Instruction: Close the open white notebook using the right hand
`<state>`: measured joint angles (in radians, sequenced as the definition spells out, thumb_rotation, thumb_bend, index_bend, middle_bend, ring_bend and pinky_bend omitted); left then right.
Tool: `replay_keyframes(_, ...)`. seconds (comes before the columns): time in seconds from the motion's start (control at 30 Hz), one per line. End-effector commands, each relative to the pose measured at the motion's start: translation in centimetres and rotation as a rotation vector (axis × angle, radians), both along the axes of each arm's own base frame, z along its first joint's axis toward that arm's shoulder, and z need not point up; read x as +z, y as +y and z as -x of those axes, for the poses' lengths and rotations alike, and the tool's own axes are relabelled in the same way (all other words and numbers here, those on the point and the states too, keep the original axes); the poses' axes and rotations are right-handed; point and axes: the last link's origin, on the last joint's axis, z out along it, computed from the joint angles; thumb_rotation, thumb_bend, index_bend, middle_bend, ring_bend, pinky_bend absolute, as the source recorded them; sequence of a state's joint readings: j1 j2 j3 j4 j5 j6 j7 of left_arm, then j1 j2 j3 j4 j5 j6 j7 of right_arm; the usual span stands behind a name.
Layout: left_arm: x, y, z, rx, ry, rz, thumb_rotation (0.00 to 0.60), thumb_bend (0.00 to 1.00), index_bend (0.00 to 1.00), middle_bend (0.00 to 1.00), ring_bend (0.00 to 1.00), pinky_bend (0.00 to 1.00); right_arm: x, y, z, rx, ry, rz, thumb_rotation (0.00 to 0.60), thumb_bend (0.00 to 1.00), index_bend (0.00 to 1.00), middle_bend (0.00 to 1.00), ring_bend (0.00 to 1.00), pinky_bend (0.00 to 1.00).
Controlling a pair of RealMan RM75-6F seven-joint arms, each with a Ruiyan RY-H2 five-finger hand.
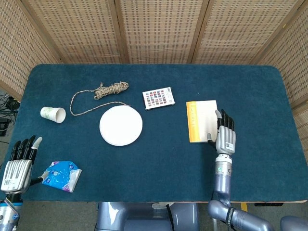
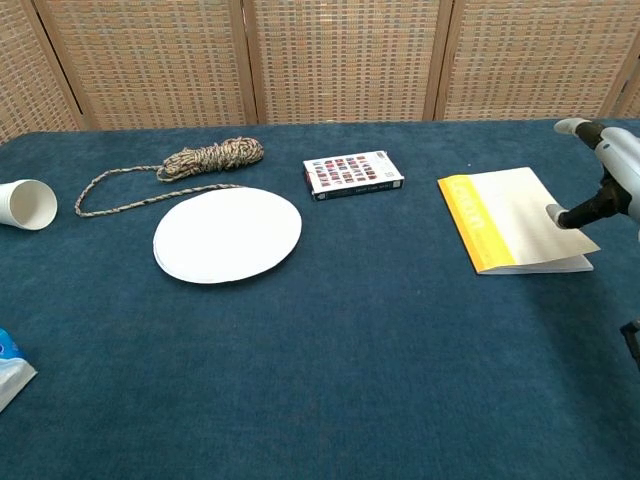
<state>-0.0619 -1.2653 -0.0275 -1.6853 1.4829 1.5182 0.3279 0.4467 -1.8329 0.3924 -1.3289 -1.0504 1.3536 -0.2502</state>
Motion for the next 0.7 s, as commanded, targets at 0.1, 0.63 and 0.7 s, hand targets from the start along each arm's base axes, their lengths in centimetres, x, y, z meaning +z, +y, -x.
replay_keyframes(0.1, 0.3, 0.0, 0.2, 0.008, 0.007, -0.013, 0.6, 0.12, 0.0, 0.0, 0.0, 0.0, 1.1, 2.2, 1.6, 0.135, 0.158, -0.133, 0.6, 0.38, 0.0, 0.0, 0.0, 0.0)
replay_keyframes(0.63, 0.5, -1.6, -0.9, -0.03, 0.05, -0.017, 0.6, 0.12, 0.0, 0.0, 0.0, 0.0, 8.1, 7.9, 6.6, 0.279, 0.403, -0.169, 0.6, 0.29, 0.0, 0.0, 0.0, 0.0)
replay_keyframes(0.7, 0.5, -1.6, -1.0, -0.035, 0.043, -0.02, 0.6, 0.12, 0.0, 0.0, 0.0, 0.0, 8.8, 8.7, 6.9, 0.289, 0.417, -0.162, 0.6, 0.29, 0.0, 0.0, 0.0, 0.0)
